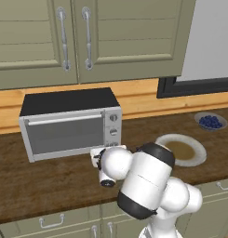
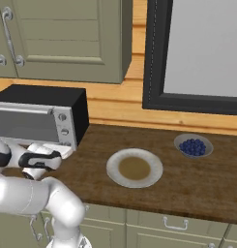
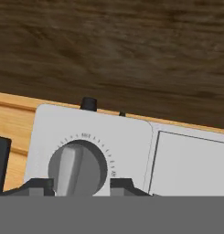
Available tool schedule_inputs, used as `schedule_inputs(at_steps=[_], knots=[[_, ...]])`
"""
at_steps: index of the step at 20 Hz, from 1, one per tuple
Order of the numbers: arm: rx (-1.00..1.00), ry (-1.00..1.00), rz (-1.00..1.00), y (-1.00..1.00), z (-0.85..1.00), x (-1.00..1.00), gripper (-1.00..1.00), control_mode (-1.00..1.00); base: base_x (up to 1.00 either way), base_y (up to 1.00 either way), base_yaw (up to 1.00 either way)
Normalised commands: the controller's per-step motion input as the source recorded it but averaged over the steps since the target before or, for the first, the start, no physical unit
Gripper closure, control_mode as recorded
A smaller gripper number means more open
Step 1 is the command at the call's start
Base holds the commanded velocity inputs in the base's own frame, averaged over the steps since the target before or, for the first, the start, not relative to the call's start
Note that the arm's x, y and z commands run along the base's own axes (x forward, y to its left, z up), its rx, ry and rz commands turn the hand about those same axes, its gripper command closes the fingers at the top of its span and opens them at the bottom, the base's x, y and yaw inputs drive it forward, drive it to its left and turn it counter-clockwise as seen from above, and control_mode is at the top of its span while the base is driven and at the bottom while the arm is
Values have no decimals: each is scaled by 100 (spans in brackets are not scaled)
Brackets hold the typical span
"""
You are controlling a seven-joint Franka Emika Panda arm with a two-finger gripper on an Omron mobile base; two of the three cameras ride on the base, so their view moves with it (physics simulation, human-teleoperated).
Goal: Pick up the kebab skewer and baguette bread, and place them inside the toaster oven. Close the toaster oven door and start by setting the timer.
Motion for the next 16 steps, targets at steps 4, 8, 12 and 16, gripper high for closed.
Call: schedule_inputs(at_steps=[4,8,12,16], knots=[[0,0,10,-16,-4,1,100,-100,0,0,0],[0,0,8,-1,-1,0,100,-100,0,0,0],[0,0,5,0,0,-2,100,-100,0,0,0],[3,0,2,1,3,0,100,-100,0,0,0]])
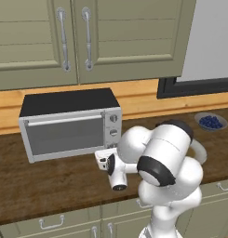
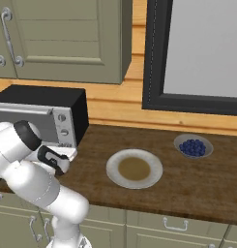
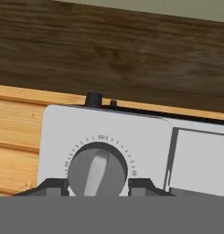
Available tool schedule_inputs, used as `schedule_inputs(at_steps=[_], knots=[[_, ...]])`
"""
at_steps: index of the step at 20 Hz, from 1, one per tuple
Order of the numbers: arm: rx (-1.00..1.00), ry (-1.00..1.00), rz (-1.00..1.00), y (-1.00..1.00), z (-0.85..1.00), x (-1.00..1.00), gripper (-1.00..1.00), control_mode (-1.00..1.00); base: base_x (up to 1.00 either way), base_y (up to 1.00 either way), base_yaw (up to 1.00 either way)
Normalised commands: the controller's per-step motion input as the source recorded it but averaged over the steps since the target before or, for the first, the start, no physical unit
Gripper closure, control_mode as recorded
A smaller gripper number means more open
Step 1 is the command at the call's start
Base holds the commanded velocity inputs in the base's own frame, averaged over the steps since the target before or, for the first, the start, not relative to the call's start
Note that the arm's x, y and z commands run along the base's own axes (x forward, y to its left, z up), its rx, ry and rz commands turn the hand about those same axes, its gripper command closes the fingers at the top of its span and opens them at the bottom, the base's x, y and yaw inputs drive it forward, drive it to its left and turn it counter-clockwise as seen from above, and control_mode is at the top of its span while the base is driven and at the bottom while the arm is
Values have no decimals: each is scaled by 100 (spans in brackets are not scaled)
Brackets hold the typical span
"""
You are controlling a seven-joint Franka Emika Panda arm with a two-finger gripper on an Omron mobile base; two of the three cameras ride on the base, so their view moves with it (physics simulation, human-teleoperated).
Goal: Pick up the kebab skewer and baguette bread, and place them inside the toaster oven. Close the toaster oven door and start by setting the timer.
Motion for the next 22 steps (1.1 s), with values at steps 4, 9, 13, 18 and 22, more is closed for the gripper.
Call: schedule_inputs(at_steps=[4,9,13,18,22], knots=[[10,2,0,6,9,0,100,-100,0,0,0],[15,8,0,11,15,0,100,-100,0,0,0],[20,18,0,7,19,0,100,-100,0,0,0],[20,19,0,4,3,0,100,-100,0,0,0],[21,13,0,2,0,0,100,-100,0,0,0]])
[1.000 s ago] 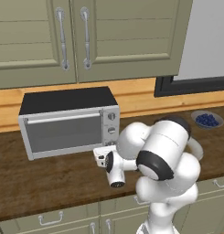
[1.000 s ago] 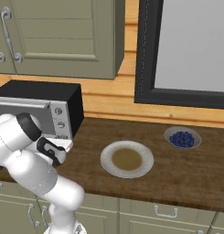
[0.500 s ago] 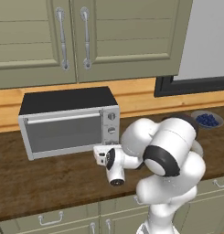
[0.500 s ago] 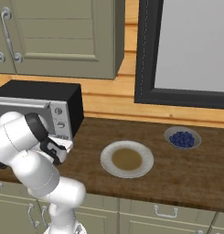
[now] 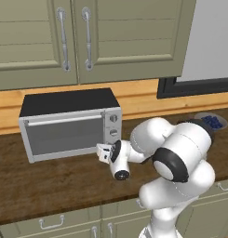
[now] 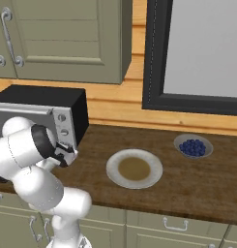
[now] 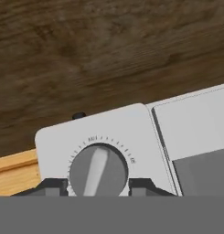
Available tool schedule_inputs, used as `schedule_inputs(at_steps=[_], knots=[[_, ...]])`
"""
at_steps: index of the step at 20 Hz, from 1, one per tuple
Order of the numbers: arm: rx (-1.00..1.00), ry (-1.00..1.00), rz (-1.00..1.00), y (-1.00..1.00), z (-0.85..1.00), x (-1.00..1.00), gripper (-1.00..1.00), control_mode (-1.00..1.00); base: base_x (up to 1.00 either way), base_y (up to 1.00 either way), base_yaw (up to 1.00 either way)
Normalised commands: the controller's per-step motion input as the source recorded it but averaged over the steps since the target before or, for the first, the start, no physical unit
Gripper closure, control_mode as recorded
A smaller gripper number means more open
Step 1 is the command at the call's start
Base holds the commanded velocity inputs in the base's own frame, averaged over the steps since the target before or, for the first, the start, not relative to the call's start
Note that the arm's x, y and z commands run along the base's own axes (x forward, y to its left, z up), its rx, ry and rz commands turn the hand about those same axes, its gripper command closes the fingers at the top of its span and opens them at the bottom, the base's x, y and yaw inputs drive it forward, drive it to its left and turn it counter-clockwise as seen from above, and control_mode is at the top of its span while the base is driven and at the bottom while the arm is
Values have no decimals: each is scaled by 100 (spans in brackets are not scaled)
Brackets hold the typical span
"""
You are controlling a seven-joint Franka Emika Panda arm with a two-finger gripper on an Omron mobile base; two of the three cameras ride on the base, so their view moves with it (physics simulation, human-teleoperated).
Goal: Pick up the kebab skewer and baguette bread, and place them inside the toaster oven. Close the toaster oven door and start by setting the timer.
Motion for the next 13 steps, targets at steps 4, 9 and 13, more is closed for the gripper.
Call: schedule_inputs(at_steps=[4,9,13], knots=[[23,3,0,7,-13,0,100,-100,0,0,0],[26,0,0,12,-23,0,100,-100,0,0,0],[34,0,0,15,-22,0,100,-100,0,0,0]])
